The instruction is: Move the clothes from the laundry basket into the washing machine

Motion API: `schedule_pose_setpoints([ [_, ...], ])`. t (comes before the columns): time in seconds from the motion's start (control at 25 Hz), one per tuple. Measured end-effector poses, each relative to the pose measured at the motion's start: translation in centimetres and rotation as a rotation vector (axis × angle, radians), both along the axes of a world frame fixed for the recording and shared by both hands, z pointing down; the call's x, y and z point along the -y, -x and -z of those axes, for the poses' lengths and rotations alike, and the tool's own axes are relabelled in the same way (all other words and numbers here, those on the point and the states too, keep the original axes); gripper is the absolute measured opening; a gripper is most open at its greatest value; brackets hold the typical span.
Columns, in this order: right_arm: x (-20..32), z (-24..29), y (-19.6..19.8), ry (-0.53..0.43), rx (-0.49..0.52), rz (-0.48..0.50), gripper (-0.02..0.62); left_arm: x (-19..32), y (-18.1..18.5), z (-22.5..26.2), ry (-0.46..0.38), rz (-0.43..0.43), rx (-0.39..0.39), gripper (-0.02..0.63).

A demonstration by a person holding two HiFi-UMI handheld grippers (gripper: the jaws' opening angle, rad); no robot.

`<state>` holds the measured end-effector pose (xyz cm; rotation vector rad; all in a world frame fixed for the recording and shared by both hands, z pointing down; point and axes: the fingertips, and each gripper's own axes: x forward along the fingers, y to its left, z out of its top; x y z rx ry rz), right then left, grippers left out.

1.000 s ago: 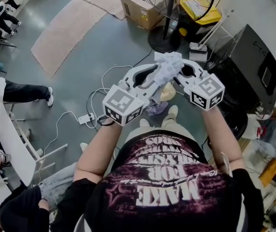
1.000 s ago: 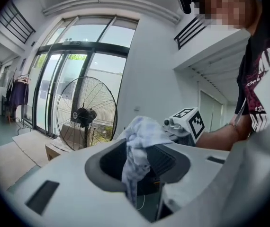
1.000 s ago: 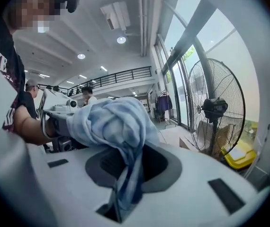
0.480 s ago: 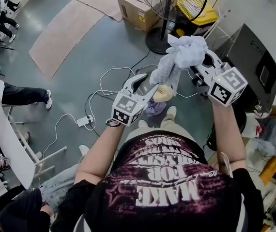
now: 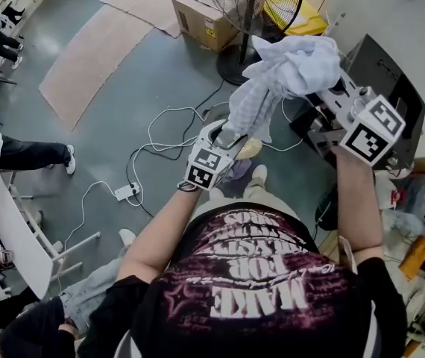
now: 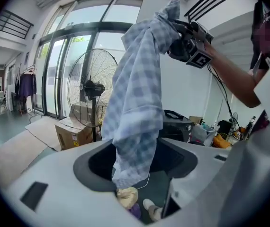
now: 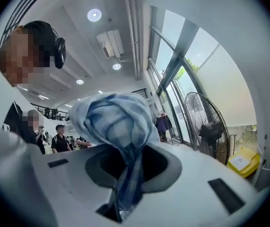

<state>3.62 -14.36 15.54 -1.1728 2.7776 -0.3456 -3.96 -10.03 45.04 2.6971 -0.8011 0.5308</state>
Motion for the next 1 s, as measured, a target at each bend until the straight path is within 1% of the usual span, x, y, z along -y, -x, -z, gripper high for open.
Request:
schedule_pose_setpoints([
  [0.16,-0.8,1.1,0.7,0.001,0.052,0.033,0.078,0.1,-1.8,0.6,-0.038,-0.038,0.001,0.258],
  [0.28,-0.9,1.6,0.9,-0.004,0.072,0.041,0.078,0.1,-2.9,-0.5,-0.04,-0.059,0.046,0.25],
  [0.32,-0.9,1.6,0.9,-0.007,0.067,0.037,0.078,0.2,-2.9,-0.7,-0.042,-0.048,0.059,0.209],
  [0.36,-0.9,1.5,0.8,-0.008,0.061,0.032,0.078,0.4,-2.6,-0.7,-0.044,-0.028,0.065,0.113],
  [0.4,-0.9,1.4,0.6,-0.007,0.058,0.025,0.078,0.6,-2.2,-0.6,-0.044,-0.006,0.064,0.041],
  [0.44,-0.9,1.3,0.2,-0.005,0.059,0.019,0.078,0.9,-1.9,-0.5,-0.041,0.011,0.057,0.021],
  [0.56,-0.7,0.9,-1.0,0.0,0.058,-0.005,0.078,1.7,-0.5,0.1,-0.025,0.037,0.027,0.017],
  [0.64,-0.5,0.1,-1.4,-0.001,0.036,-0.029,0.078,2.3,0.6,1.0,-0.017,0.051,-0.004,0.015],
  [0.84,0.0,-3.1,-2.0,0.0,-0.105,-0.077,0.078,3.8,2.0,4.6,-0.016,0.077,-0.088,0.014],
  [1.0,0.1,-6.3,-1.4,0.026,-0.206,-0.059,0.078,4.5,1.5,8.0,-0.04,0.074,-0.139,0.014],
])
